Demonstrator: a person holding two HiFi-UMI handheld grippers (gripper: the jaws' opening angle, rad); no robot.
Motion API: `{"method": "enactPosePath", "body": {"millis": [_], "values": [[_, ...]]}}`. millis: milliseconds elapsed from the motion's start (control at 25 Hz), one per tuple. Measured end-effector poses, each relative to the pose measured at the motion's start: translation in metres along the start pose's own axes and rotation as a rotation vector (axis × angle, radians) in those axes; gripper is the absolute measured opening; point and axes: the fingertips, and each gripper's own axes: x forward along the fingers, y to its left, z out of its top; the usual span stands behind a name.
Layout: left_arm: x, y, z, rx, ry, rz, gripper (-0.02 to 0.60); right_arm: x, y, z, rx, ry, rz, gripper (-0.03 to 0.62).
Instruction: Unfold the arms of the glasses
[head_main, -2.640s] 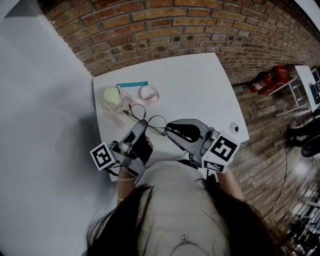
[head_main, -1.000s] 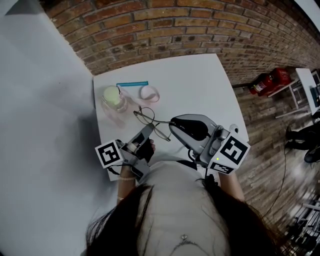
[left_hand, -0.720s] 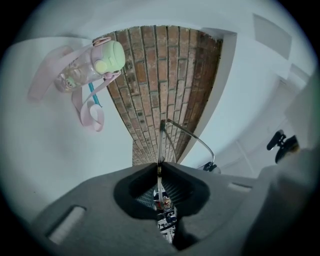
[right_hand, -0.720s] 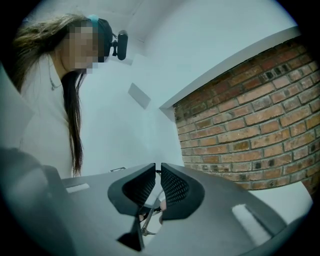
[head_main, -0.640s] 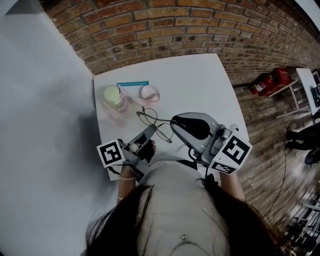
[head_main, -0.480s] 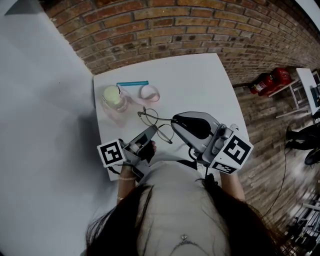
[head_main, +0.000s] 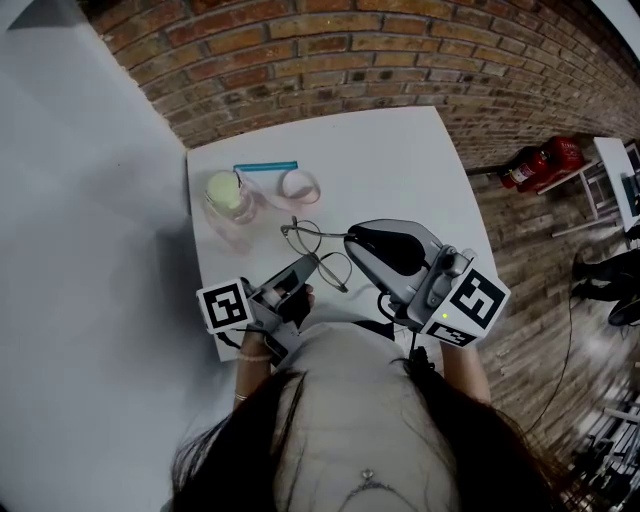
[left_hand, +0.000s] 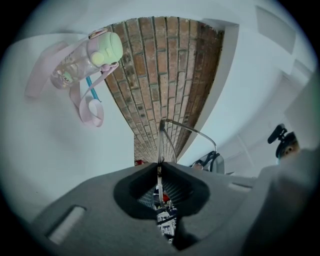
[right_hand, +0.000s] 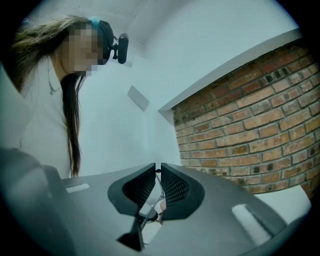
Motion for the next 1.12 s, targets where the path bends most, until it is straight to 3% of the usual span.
{"method": "enactPosePath", "body": {"millis": [1120], "values": [[0.004,0.008,-0.025,0.012,0.133,0.04,0.023,-0.007,-0.012,0.004,-0.005,-0.021,-0.051,0.043]]}}
